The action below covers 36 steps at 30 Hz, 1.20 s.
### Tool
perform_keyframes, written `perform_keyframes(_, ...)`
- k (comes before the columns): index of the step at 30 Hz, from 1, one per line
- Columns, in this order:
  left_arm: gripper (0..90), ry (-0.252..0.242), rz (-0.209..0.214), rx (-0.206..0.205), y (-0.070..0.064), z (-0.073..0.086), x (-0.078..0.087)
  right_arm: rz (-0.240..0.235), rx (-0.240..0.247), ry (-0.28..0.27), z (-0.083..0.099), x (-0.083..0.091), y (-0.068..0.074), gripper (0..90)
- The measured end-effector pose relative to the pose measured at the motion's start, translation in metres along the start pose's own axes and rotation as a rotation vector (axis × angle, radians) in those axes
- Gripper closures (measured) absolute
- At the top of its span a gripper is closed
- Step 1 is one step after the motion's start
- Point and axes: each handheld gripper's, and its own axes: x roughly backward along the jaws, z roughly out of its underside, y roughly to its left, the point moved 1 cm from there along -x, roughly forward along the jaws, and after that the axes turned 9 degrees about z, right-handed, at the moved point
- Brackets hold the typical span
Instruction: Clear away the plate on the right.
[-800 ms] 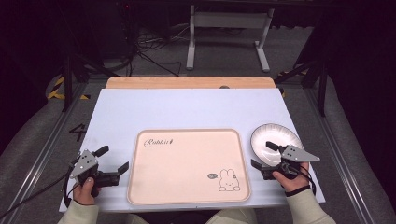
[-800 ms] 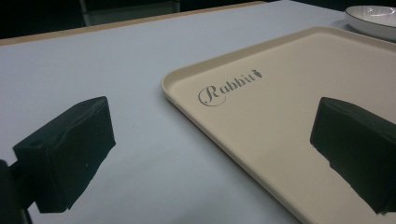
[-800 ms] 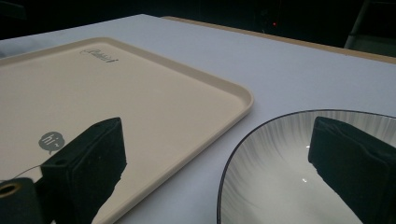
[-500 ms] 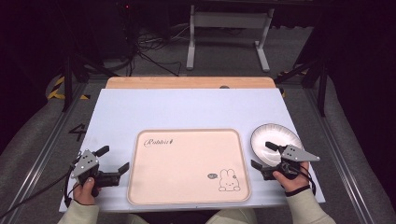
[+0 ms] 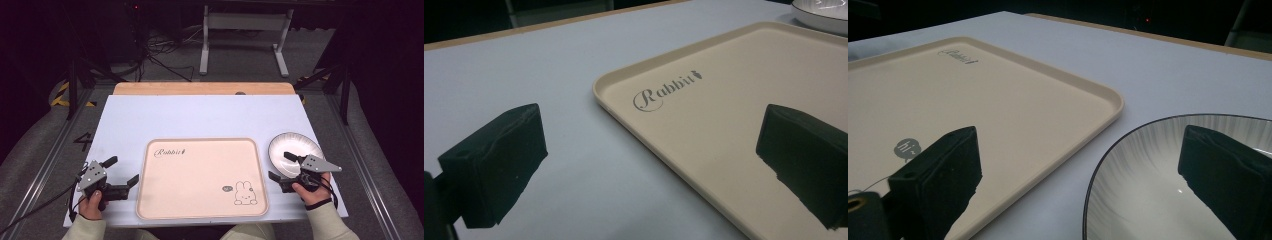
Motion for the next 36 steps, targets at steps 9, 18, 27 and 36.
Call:
perform_keyframes(9, 0.4, 0.005, 0.001, -0.001, 0.0, 0.0, 0.0, -0.005, 0.0, 0.01, 0.0, -0.001, 0.0, 4.2)
perform_keyframes(18, 0.3, 0.005, 0.0, 0.0, 0.0, 0.0, -0.001, 0.02, -0.06, 0.033, -0.006, -0.005, 0.002, 5.1)
perform_keyframes(27, 0.4, 0.007, -0.001, -0.002, 0.0, 0.0, -0.001, 0.01, -0.017, 0.027, -0.027, -0.009, 0.014, 4.3)
perform_keyframes(36, 0.4, 0.01, 0.001, -0.003, 0.0, 0.0, -0.001, 0.044, -0.049, -0.004, -0.041, -0.004, 0.009, 4.1)
